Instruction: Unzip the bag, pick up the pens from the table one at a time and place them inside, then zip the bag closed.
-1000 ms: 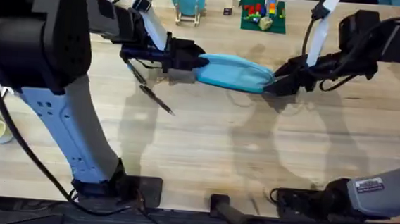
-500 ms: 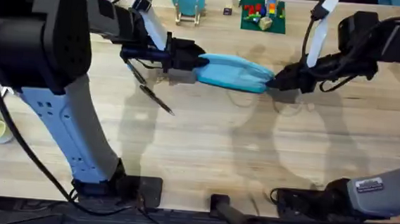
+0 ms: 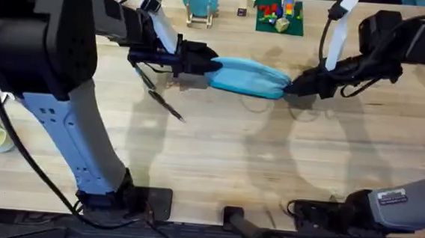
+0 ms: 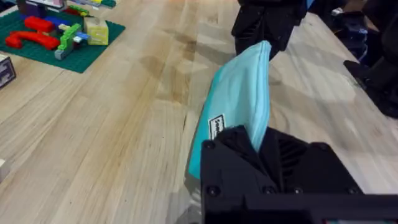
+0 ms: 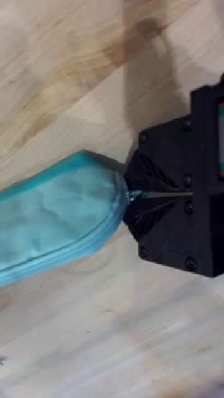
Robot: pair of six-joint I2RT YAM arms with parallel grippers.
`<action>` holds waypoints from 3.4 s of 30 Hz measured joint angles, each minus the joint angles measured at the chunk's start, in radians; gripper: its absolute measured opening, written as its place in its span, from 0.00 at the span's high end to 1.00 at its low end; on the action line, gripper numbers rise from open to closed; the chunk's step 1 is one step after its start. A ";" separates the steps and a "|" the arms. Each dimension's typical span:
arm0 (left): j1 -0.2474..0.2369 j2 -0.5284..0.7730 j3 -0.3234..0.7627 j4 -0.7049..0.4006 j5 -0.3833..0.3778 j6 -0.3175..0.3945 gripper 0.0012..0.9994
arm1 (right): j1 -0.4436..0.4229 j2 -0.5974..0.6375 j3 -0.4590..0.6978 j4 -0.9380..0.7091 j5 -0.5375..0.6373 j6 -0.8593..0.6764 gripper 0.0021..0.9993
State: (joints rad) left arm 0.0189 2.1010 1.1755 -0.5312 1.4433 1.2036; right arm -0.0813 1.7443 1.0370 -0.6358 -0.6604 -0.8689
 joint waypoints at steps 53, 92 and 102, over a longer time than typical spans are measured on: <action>-0.001 0.000 0.000 -0.003 -0.004 -0.001 0.96 | 0.075 -0.013 0.300 -0.344 0.048 0.238 0.97; 0.004 0.000 0.000 -0.003 -0.007 -0.001 0.96 | 0.219 -0.013 0.406 -0.399 0.266 0.243 0.97; 0.010 0.000 0.000 -0.003 -0.008 -0.001 0.96 | 0.270 -0.013 0.425 -0.382 0.317 0.241 0.97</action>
State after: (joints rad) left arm 0.0292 2.1010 1.1755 -0.5339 1.4349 1.2026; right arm 0.1889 1.7317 1.4624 -1.0180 -0.3429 -0.6280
